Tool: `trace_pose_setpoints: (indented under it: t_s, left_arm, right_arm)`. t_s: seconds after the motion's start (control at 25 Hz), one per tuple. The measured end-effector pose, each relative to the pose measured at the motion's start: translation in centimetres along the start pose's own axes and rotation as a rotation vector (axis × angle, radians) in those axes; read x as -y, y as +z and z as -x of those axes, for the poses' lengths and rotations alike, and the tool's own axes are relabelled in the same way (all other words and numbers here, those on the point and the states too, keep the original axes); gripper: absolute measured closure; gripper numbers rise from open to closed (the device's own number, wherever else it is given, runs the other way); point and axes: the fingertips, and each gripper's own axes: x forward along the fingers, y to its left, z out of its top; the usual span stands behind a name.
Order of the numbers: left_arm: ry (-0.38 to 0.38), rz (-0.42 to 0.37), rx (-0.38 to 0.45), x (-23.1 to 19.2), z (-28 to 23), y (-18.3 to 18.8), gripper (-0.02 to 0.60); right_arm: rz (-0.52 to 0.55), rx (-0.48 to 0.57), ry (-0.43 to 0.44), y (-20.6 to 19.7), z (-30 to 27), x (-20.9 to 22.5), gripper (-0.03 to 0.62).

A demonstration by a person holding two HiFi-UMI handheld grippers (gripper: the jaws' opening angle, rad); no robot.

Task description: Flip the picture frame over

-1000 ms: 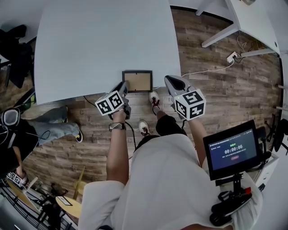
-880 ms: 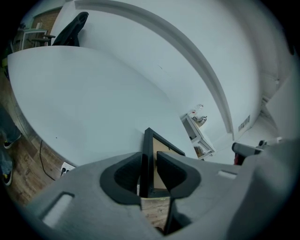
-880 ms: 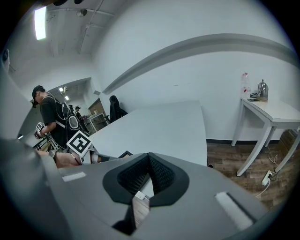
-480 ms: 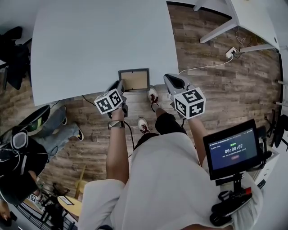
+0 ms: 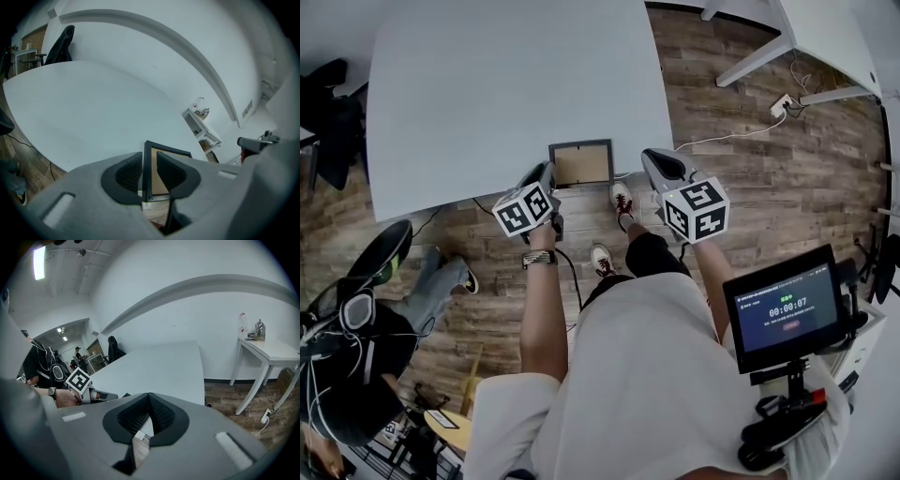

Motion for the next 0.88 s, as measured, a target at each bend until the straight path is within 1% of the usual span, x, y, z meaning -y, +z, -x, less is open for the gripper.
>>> trace_pose_setpoints:
  t_s: [0.08, 0.32, 0.44, 0.52, 0.64, 0.8, 0.88]
  left_arm:
    - [0.009, -0.039, 0.006, 0.2, 0.2, 0.7, 0.482]
    - [0.016, -0.238, 0.031, 1.7, 0.8, 3.2, 0.482]
    - [0.01, -0.32, 0.051, 2.9, 1.0, 4.8, 0.488]
    - [0.009, -0.361, 0.072, 3.6, 1.1, 5.8, 0.507]
    - [-0.003, -0.403, 0.106, 4.7, 1.5, 7.3, 0.571]
    - [-0.043, -0.453, 0.144, 6.7, 1.9, 9.2, 0.577]
    - [-0.062, -0.486, 0.172, 8.1, 3.0, 9.7, 0.577]
  right_arm:
    - [0.003, 0.008, 0.001, 0.4, -0.1, 0.0, 0.589]
    - [0.022, 0.04, 0.001, 2.0, -0.5, 0.0, 0.589]
    - [0.034, 0.061, -0.001, 3.2, -0.8, 0.1, 0.589]
    - [0.04, 0.074, -0.005, 4.0, -0.9, 0.2, 0.589]
    - [0.049, 0.094, -0.014, 5.0, -0.9, 0.2, 0.589]
    - [0.067, 0.114, -0.03, 6.2, -0.7, 0.5, 0.589]
    - [0.079, 0.131, -0.035, 6.7, 0.0, 0.3, 0.589]
